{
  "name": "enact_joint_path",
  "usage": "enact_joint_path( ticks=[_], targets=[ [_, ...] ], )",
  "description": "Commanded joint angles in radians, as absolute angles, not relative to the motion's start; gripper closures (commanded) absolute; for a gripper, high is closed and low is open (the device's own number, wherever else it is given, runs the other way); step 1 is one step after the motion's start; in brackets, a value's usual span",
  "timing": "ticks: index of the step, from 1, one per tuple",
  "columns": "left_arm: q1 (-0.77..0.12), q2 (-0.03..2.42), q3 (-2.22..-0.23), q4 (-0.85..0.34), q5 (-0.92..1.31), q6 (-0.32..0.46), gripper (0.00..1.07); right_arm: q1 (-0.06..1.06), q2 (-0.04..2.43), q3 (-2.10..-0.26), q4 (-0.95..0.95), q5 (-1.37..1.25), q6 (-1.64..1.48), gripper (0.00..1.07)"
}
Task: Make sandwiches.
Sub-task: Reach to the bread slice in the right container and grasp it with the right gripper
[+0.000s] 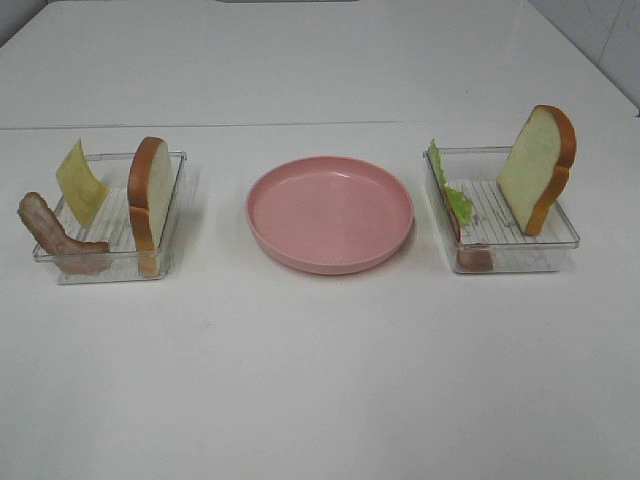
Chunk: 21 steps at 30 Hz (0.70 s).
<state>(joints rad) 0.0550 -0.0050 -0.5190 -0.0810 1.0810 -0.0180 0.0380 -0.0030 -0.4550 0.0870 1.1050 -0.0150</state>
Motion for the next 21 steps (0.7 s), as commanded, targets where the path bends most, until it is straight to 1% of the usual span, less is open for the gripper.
enact_joint_path(
  ticks=[1, 21],
  targets=[
    [0.056, -0.021, -0.517, -0.086, 1.073, -0.019, 0.07, 0.036, -0.039, -0.457, 0.091, 1.101, -0.027, 0.09],
    [0.056, -0.021, -0.517, -0.086, 1.073, -0.019, 0.07, 0.036, -0.037, -0.457, 0.091, 1.095, -0.008, 0.09]
  ],
)
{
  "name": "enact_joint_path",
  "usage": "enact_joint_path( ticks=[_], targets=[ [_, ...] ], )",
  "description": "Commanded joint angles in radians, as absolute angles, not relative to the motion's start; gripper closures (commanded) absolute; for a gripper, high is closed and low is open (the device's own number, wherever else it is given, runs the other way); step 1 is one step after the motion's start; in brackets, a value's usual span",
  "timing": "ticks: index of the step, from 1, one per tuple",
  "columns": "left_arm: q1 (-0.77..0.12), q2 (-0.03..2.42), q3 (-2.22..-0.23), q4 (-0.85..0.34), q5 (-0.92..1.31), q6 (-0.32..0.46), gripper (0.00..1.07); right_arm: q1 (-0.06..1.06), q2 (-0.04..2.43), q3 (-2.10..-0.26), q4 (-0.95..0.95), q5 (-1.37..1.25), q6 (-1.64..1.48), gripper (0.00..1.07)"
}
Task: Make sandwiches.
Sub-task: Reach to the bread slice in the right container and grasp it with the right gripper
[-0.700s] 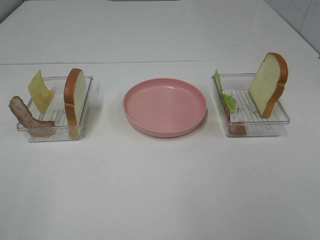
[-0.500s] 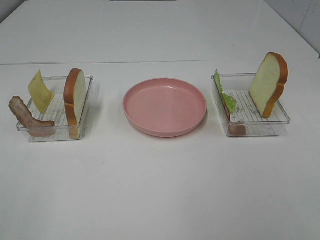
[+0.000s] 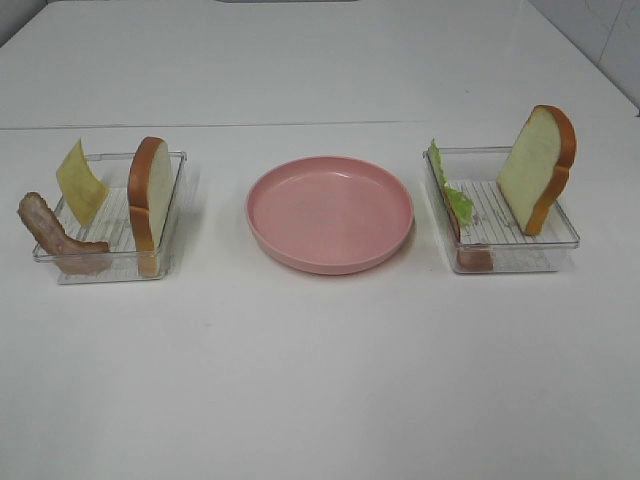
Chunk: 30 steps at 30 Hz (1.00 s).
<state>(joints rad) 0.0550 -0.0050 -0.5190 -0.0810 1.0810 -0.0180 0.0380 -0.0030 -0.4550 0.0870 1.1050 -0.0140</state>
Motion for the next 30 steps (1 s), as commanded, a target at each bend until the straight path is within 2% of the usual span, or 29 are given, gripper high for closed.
enact_joint_path(
  ticks=[1, 6, 14, 21, 26, 30],
  targets=[
    [0.056, -0.021, -0.517, -0.086, 1.073, -0.019, 0.07, 0.036, -0.023, -0.466, 0.087, 1.075, 0.015, 0.09],
    [0.056, -0.021, -0.517, -0.086, 1.073, -0.019, 0.07, 0.036, 0.043, -0.500, 0.087, 1.017, 0.036, 0.09],
    [0.056, -0.021, -0.517, -0.086, 1.073, -0.019, 0.07, 0.036, 0.289, -0.539, 0.070, 0.803, 0.027, 0.09],
    [0.056, -0.021, -0.517, -0.086, 1.073, -0.019, 0.07, 0.036, 0.595, -0.608, 0.069, 0.718, 0.027, 0.09],
    [0.056, -0.021, -0.517, -0.086, 1.073, -0.019, 0.07, 0.036, 0.897, -0.742, 0.068, 0.728, 0.027, 0.09],
    [0.056, -0.021, -0.517, -0.086, 1.073, -0.019, 0.07, 0.036, 1.037, -0.825, 0.068, 0.748, 0.026, 0.09]
  ],
)
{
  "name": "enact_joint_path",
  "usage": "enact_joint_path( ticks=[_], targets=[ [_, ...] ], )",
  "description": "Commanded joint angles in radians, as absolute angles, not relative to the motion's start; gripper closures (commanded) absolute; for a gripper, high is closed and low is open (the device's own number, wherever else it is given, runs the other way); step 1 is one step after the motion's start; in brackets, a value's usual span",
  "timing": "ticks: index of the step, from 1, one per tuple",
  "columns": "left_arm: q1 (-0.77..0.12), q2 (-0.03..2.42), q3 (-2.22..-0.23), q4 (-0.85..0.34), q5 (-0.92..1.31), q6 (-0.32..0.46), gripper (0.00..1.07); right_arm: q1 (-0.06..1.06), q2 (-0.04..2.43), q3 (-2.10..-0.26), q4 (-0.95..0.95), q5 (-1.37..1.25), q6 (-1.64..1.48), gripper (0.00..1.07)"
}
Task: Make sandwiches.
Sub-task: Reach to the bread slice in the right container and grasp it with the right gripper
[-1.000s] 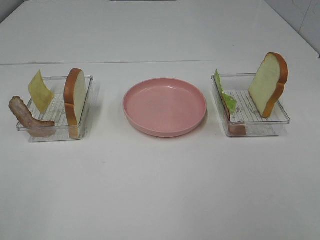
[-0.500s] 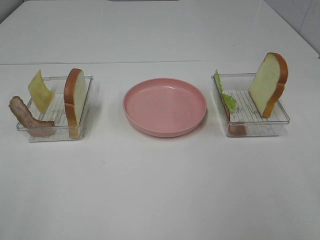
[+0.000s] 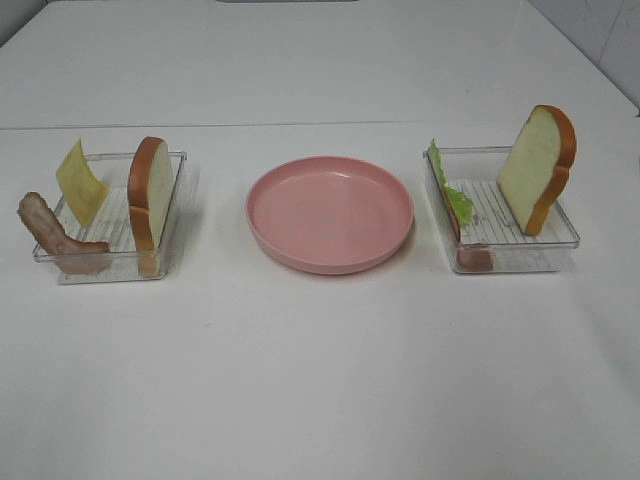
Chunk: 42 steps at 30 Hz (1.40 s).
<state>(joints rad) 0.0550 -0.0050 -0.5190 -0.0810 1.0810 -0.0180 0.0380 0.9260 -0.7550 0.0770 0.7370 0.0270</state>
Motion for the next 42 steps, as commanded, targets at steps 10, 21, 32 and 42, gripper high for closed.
enact_joint_path(
  ticks=[10, 21, 32, 42],
  targets=[
    [0.056, -0.018, -0.517, -0.086, 1.073, -0.019, 0.07, 0.036, 1.461, -1.163, 0.039, 0.787, 0.000, 0.09],
    [0.056, -0.018, -0.517, -0.086, 1.073, -0.019, 0.07, 0.035, 1.770, -1.452, -0.017, 0.857, 0.000, 0.09],
    [0.056, -0.018, -0.517, -0.086, 1.073, -0.019, 0.07, 0.032, 1.983, -1.644, -0.074, 0.916, 0.000, 0.09],
    [0.056, -0.018, -0.517, -0.086, 1.073, -0.019, 0.07, -0.026, 2.119, -1.716, -0.061, 0.913, 0.000, 0.09]
  ],
)
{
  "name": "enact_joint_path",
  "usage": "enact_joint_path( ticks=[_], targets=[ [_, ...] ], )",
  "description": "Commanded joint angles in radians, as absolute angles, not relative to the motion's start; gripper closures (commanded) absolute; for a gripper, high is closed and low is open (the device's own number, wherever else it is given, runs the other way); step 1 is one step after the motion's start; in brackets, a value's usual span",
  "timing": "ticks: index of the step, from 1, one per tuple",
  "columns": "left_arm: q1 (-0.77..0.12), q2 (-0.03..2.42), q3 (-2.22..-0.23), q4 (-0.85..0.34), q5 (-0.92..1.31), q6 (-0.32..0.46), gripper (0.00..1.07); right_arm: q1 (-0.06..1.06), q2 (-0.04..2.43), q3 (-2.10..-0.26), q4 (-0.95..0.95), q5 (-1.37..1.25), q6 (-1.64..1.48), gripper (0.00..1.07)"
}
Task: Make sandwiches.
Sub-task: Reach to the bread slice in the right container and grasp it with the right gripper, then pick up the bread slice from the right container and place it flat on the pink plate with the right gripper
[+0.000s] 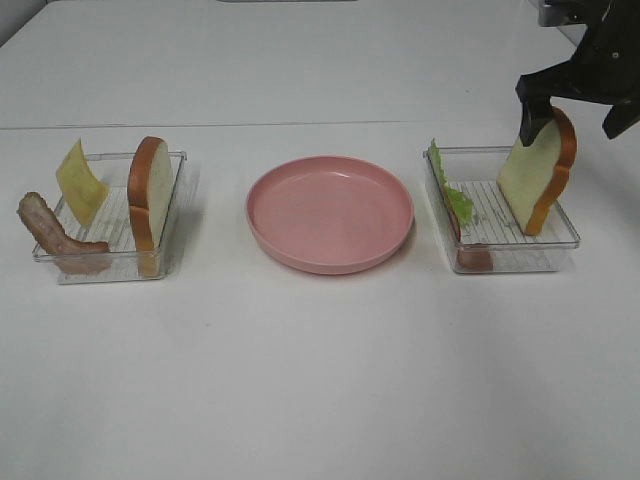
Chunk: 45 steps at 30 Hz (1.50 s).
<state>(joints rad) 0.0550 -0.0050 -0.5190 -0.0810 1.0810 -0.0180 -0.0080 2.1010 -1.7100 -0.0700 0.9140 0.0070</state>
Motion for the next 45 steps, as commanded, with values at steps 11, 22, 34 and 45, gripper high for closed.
enact_joint_path(
  ticks=[11, 22, 34, 45],
  targets=[
    [0.056, -0.018, -0.517, -0.086, 1.073, -0.019, 0.07, -0.035, 2.160, -1.716, 0.060, 0.891, -0.072, 0.20],
    [0.056, -0.018, -0.517, -0.086, 1.073, -0.019, 0.07, -0.035, 2.162, -1.716, 0.069, 0.890, -0.077, 1.07],
    [0.056, -0.018, -0.517, -0.086, 1.073, -0.019, 0.07, -0.034, 2.055, -1.716, 0.097, 0.939, -0.079, 1.07],
    [0.056, -0.018, -0.517, -0.086, 1.073, -0.019, 0.07, -0.011, 1.856, -1.716, 0.228, 0.956, -0.077, 1.07]
  ],
)
